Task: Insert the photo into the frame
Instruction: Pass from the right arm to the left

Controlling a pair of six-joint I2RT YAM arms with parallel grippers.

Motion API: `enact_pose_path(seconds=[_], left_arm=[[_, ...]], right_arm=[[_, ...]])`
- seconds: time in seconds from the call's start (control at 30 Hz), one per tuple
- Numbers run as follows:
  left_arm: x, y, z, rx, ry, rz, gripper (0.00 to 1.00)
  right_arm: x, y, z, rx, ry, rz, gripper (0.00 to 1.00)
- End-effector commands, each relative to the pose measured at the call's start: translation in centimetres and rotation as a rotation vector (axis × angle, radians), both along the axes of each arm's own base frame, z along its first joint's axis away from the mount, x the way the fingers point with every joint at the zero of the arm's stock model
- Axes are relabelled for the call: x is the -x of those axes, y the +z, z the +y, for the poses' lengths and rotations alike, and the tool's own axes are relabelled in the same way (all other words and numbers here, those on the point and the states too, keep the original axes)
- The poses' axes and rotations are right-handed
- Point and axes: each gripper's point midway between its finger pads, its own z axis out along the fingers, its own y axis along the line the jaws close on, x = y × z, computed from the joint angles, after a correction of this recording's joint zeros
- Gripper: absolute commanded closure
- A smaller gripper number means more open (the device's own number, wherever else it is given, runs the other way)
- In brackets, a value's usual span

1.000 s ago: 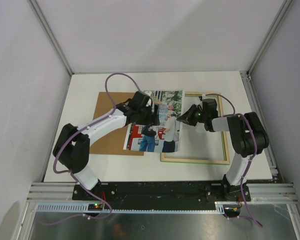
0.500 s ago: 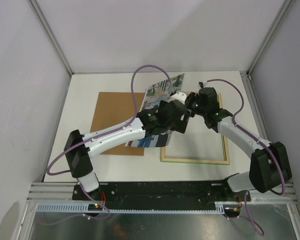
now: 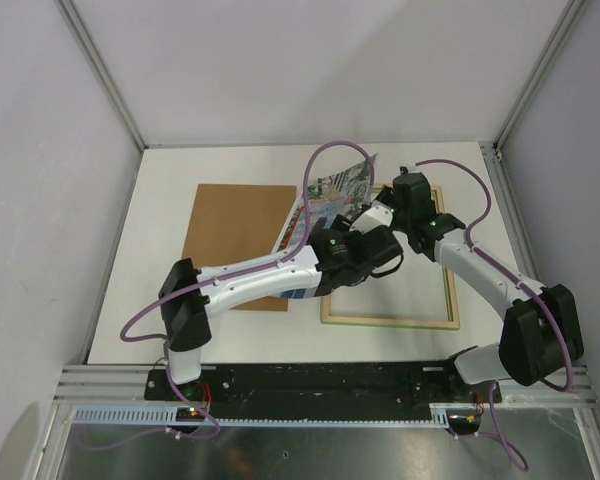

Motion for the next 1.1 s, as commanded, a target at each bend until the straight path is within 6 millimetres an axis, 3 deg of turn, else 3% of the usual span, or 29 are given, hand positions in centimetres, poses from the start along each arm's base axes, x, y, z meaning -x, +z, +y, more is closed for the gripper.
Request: enact_pose_path(seconds=[0.0,0.23,0.47,0.57,0.7,0.8,0.93,1.07], left_arm=[[0.2,1.0,0.7,-0.051,0.036,-0.05,0.29],[1.0,0.7,0.5,-0.079,0.017,-0.043,0.4],[0.5,1.3,0.6,-0.111,0.036,-0.085,0.54],[0.2,1.6,0.7,-0.135,0.04,-0.102,0.66],[-0.1,1.8,0.8,-0.156,0.044,-0.118,0.92],[-0.5,2.7,0.9,-0.163,0.052,-0.147,0.99],[-1.6,5.1,1.3,-0.174,0.077,-0.219,1.0],[-2.8,7.9,1.1,-0.17,0.09,-0.283,1.0]], right_arm=[[-0.9,3.9,0.3,-0.038,-0.025,-0.078,1.0],[-1.1,4.6,0.3,-0.038,-0.031,-0.088,1.0],[-0.9,4.8,0.2,-0.031,-0.033,-0.088,1.0],[-0.8,4.8,0.1,-0.026,-0.035,-0.09,1.0],[-0.7,5.2,-0.1,-0.025,-0.036,-0.1,1.0],[-0.7,5.7,-0.2,-0.021,-0.034,-0.114,0.99],[-0.6,8.0,-0.8,-0.007,-0.039,-0.168,0.62],[0.5,13.5,-3.5,0.011,-0.094,-0.287,0.38]])
